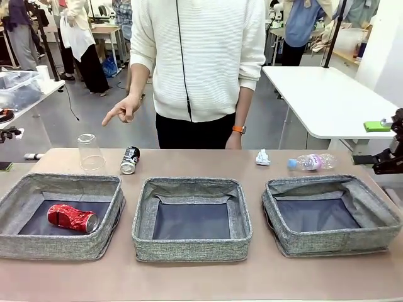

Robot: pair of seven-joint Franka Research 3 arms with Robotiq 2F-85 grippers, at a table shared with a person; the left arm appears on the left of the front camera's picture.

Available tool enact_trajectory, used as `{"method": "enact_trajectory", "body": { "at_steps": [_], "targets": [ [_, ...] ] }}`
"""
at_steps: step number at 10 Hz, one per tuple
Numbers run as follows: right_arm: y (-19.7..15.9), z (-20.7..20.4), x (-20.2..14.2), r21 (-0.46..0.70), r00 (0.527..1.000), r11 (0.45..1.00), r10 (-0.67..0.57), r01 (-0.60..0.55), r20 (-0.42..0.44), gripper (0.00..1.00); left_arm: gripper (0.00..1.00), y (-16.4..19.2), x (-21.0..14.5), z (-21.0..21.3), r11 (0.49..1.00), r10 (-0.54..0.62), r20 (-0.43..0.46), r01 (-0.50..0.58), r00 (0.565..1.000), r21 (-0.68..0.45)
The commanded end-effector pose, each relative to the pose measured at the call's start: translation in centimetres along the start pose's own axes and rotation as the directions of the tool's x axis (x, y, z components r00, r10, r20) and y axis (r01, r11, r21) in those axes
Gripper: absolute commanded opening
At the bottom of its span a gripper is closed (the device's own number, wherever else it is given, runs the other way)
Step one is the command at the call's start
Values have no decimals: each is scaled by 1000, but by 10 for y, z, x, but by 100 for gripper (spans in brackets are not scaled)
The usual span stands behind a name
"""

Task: Sort the waste into the appropriate baskets.
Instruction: Pick up the waste item pointed out by the person.

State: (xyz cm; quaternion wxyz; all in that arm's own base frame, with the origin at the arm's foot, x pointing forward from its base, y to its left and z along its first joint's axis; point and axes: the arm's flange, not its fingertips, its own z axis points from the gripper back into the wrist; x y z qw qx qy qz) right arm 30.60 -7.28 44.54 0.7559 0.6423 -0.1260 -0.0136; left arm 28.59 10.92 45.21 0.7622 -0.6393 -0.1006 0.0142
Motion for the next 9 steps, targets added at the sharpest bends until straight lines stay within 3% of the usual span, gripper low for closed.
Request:
{"method": "enact_trajectory", "body": {
  "at_steps": [1, 4, 5, 6, 7, 9],
  "targets": [
    [2, 0, 1, 15, 1000, 1000, 0, 0, 0, 100, 100, -2, 2, -1, 1000, -4, 11, 4, 1000, -11],
    [2, 0, 1, 15, 1000, 1000, 0, 0, 0, 100, 100, 0, 0, 0, 1000, 0, 0, 0, 1000, 0],
    [2, 0, 1, 15, 1000, 1000, 0, 0, 0, 100, 100, -1, 9, -1, 947, -305, 47, 298, 951, 117],
    [2, 0, 1, 15, 1000, 1000, 0, 0, 0, 100, 100, -2, 22, 3, 759, -649, 60, 641, 758, 113],
    [2, 0, 1, 15, 1000, 1000, 0, 0, 0, 100, 100, -2, 36, 10, 624, -781, 164, 762, 603, 174],
    [2, 0, 1, 15, 1000, 1000, 0, 0, 0, 100, 100, -7, 63, 12, 538, -839, 220, 820, 498, 195]
  ]
}}
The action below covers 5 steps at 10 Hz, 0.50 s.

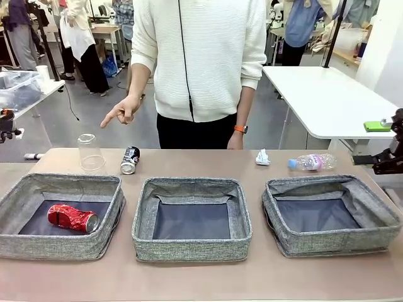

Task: Sort the waste into the appropriate baskets.
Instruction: Pick up the waste item pointed out by the person.

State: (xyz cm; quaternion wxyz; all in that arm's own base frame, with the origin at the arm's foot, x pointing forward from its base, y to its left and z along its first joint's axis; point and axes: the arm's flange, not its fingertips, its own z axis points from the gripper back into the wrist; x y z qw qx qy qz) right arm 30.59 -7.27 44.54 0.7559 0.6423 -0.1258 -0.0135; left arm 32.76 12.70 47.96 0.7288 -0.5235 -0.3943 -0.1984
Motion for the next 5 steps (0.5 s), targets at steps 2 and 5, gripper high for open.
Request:
{"method": "enact_trajectory", "body": {
  "at_steps": [2, 5],
  "targets": [
    [2, 0, 1, 14, 1000, 1000, 0, 0, 1, 100, 100, 46, 41, -11, 954, -284, 86, 272, 955, 124],
    [2, 0, 1, 14, 1000, 1000, 0, 0, 1, 100, 100, 10, 13, 0, 989, -144, 66, 142, 987, 25]
  ]
}}
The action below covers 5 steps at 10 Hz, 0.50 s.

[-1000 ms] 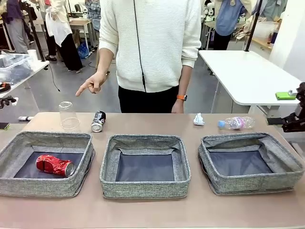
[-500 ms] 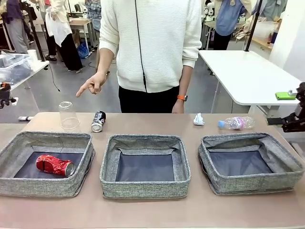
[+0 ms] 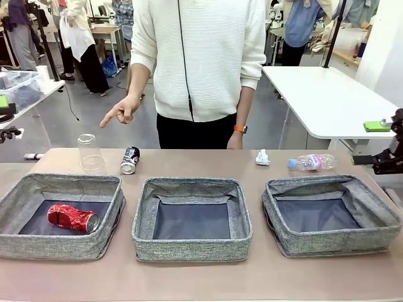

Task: Sort the waste into the appropriate baskets.
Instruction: Pick up the waste item pointed out by the person.

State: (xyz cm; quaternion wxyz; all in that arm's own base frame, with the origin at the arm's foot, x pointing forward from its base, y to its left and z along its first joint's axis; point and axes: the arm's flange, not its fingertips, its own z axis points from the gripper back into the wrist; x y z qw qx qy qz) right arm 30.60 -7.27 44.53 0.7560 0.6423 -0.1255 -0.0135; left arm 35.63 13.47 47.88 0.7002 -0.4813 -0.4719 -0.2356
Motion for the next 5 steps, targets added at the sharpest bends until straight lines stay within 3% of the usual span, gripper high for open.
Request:
{"method": "enact_trajectory", "body": {
  "at_steps": [1, 2, 4, 5],
  "targets": [
    [3, 0, 1, 15, 1000, 1000, 1, -1, 1, 100, 100, 5, 6, -1, 999, -31, 9, 31, 999, 12],
    [3, 0, 1, 15, 1000, 1000, 1, -1, 1, 100, 100, 25, 9, -7, 992, -89, -110, 98, 990, 83],
    [3, 0, 1, 15, 1000, 1000, 1, -1, 1, 100, 100, 105, 18, -20, 942, -324, -251, 334, 912, -2],
    [3, 0, 1, 15, 1000, 1000, 1, -1, 1, 100, 100, 145, 12, -25, 946, -319, -304, 322, 898, -40]
  ]
}}
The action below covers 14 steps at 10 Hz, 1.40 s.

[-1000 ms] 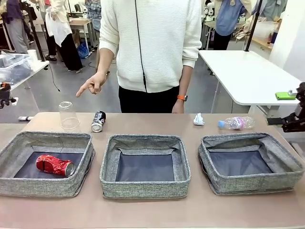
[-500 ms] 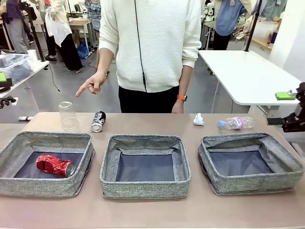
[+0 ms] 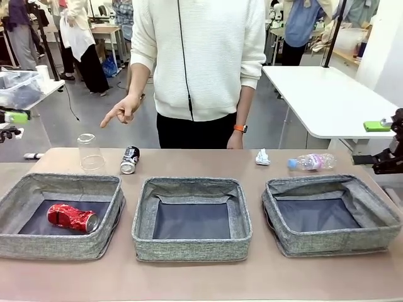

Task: Sort the waste into the appropriate baskets.
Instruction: Pick up the waste item pointed out by the person.

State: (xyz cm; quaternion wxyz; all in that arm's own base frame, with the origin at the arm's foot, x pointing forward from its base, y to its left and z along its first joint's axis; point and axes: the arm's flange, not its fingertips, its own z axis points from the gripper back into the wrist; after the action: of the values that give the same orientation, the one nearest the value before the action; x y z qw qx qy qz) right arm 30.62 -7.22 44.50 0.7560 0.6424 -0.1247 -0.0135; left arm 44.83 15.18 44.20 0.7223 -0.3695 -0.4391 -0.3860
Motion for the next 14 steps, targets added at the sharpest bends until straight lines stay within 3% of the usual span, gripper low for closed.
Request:
{"method": "enact_trajectory", "body": {
  "at_steps": [1, 3, 4, 5, 6, 7, 8, 11, 14],
  "targets": [
    [3, 1, 1, 15, 1000, 1000, 2, -2, 2, 100, 100, 73, -22, -5, 993, -108, -41, 105, 993, -56],
    [3, 1, 1, 15, 1000, 1000, 2, -2, 2, 100, 100, 111, -33, -21, 990, -136, -103, 132, 985, -47],
    [3, 1, 1, 15, 1000, 1000, 2, -2, 2, 100, 100, 126, -30, -36, 997, -80, -33, 80, 996, 3],
    [3, 1, 1, 15, 1000, 1000, 2, -2, 2, 100, 100, 102, -45, -26, 993, -112, -88, 108, 990, -49],
    [3, 1, 1, 15, 1000, 1000, 2, -2, 2, 100, 100, 102, -45, -26, 993, -112, -88, 108, 990, -49],
    [3, 1, 1, 15, 1000, 1000, 2, -2, 2, 100, 100, 125, -48, -34, 994, -108, -79, 105, 991, -38],
    [3, 1, 1, 15, 1000, 1000, 2, -2, 2, 100, 100, 127, -56, -48, 976, -214, -156, 206, 964, -64],
    [3, 1, 1, 15, 1000, 1000, 2, -2, 2, 100, 100, 154, -76, -73, 957, -279, -142, 262, 950, -122],
    [3, 1, 1, 15, 1000, 1000, 2, -2, 2, 100, 100, 159, -80, -107, 934, -344, -176, 317, 922, -165]
  ]
}}
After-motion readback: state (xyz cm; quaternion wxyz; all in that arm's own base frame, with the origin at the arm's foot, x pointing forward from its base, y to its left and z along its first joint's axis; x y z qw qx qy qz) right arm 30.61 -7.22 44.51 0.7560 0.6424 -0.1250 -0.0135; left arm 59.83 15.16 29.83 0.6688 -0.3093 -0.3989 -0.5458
